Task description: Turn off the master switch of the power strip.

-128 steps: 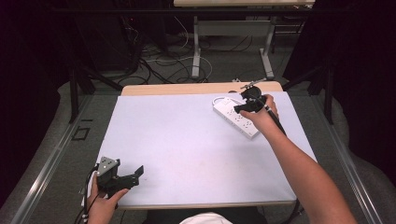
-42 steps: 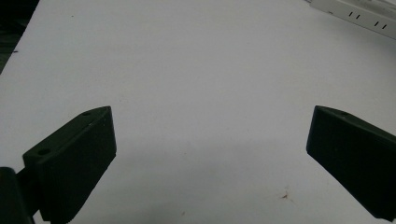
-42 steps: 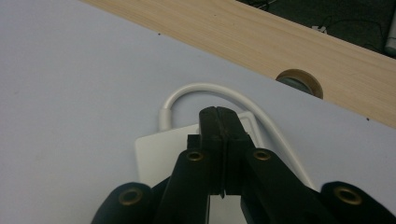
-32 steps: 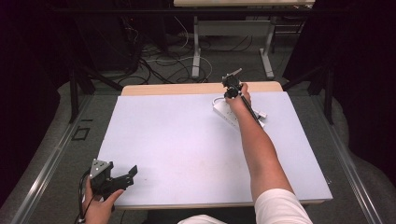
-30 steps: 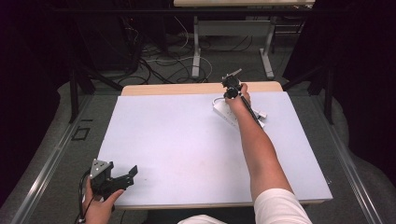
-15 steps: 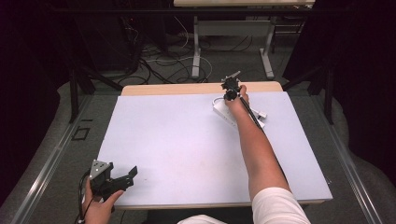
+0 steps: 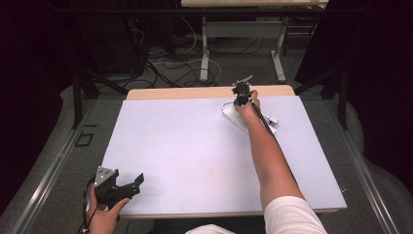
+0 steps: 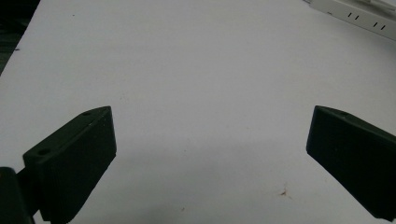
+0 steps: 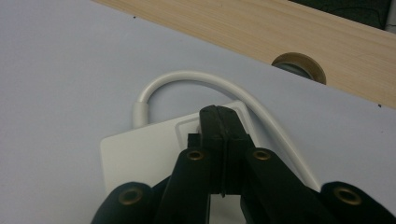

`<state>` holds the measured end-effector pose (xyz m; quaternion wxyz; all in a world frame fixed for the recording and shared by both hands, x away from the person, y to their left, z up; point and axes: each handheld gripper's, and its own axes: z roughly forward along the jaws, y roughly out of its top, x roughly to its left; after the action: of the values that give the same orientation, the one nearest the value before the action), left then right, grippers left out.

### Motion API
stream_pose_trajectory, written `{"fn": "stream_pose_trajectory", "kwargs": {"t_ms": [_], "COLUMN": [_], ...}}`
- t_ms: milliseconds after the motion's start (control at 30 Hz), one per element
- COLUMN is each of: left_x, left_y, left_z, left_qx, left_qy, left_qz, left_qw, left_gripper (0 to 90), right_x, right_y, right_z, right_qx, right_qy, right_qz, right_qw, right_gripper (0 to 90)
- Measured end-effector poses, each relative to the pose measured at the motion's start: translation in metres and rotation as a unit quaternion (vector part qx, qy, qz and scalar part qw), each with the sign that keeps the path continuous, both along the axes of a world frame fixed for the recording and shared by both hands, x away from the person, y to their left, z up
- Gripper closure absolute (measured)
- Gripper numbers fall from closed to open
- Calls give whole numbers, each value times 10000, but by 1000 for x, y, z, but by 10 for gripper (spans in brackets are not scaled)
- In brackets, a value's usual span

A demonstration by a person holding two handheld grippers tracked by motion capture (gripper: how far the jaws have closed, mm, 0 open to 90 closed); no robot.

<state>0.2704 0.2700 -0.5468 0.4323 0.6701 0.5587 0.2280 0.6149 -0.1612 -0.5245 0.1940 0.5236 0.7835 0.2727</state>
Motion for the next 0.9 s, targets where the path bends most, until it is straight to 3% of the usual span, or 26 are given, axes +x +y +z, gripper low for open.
{"fn": "stream_pose_trajectory", "kwargs": {"t_ms": [233, 533, 900], "left_x": [1, 1, 0], "left_y": [-2, -3, -3], "left_z": [0, 0, 1], "left_qx": [-1, -30, -18], "left_qy": [9, 13, 3], "left_qz": [-27, -70, -90], "left_qw": [10000, 10000, 10000], "left_gripper": [16, 16, 17], "right_x": [-4, -13, -17], "right_y": [6, 4, 1], "right_z": [7, 22, 32], "right_qx": [-134, 19, 63], "right_qy": [-83, -63, -76], "right_qz": [-14, -123, -77], "right_qw": [9999, 9999, 9999], "right_gripper": [855, 706, 644]}}
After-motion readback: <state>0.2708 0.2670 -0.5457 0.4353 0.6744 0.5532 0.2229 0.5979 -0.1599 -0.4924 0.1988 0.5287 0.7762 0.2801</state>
